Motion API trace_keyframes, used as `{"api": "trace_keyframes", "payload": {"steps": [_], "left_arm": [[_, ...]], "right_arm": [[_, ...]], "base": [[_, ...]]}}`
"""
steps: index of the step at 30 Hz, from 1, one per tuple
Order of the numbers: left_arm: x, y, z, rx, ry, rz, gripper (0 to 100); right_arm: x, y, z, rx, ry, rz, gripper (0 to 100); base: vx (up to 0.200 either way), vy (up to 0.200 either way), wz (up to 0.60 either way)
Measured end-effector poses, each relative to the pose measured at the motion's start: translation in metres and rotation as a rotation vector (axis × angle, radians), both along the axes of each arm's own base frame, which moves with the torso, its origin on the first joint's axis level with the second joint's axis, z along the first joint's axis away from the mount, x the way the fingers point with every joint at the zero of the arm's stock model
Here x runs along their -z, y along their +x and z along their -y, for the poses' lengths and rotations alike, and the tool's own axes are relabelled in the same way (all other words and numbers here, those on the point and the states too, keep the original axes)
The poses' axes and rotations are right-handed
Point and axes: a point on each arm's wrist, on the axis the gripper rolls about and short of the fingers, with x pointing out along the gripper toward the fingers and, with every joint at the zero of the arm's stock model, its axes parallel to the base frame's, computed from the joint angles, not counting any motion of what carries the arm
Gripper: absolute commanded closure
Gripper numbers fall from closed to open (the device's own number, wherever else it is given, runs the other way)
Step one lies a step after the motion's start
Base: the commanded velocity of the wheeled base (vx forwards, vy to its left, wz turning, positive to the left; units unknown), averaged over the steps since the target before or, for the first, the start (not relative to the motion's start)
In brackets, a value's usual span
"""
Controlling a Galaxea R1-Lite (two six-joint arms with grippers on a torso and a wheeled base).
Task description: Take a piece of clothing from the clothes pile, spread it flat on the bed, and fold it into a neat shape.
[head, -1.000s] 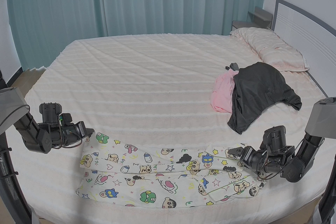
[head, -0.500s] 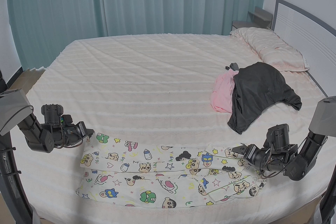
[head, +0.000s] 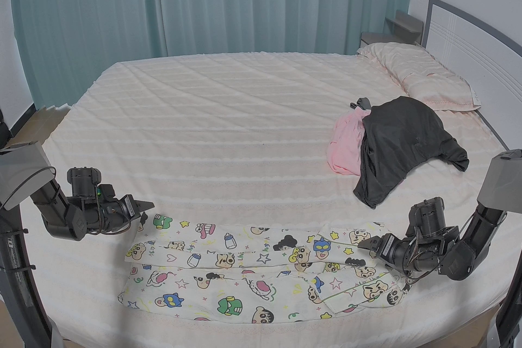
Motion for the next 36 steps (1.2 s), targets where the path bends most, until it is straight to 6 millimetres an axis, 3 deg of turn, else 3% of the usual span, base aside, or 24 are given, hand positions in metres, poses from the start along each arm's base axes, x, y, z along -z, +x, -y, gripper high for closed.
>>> {"api": "trace_keyframes", "payload": {"steps": [4,5,14,21,34,35,36], "left_arm": [[0.001,-0.001,-0.001,-0.004,-0.002,-0.004,0],[0.001,-0.001,-0.002,-0.008,-0.006,-0.009,0],[0.003,-0.011,-0.014,-0.101,-0.087,-0.065,0],[0.001,-0.022,-0.028,-0.155,-0.102,-0.082,0],[0.0,-0.045,-0.025,-0.152,-0.109,-0.124,0],[0.0,-0.046,-0.024,-0.151,-0.11,-0.126,0],[-0.001,-0.047,-0.024,-0.151,-0.11,-0.127,0]], "right_arm": [[0.003,0.003,-0.004,-0.025,0.018,-0.002,0],[0.004,0.003,-0.006,-0.03,0.02,-0.005,100],[0.013,0.011,-0.011,-0.038,0.024,-0.015,100],[0.012,0.013,-0.003,-0.001,0.023,-0.007,100],[0.002,0.011,0.008,0.034,0.024,0.042,100],[0.003,0.011,0.008,0.034,0.022,0.04,0],[0.003,0.01,0.009,0.034,0.016,0.038,0]], "base": [[0.0,0.0,0.0],[0.0,0.0,0.0],[0.0,0.0,0.0],[0.0,0.0,0.0],[0.0,0.0,0.0],[0.0,0.0,0.0],[0.0,0.0,0.0]]}}
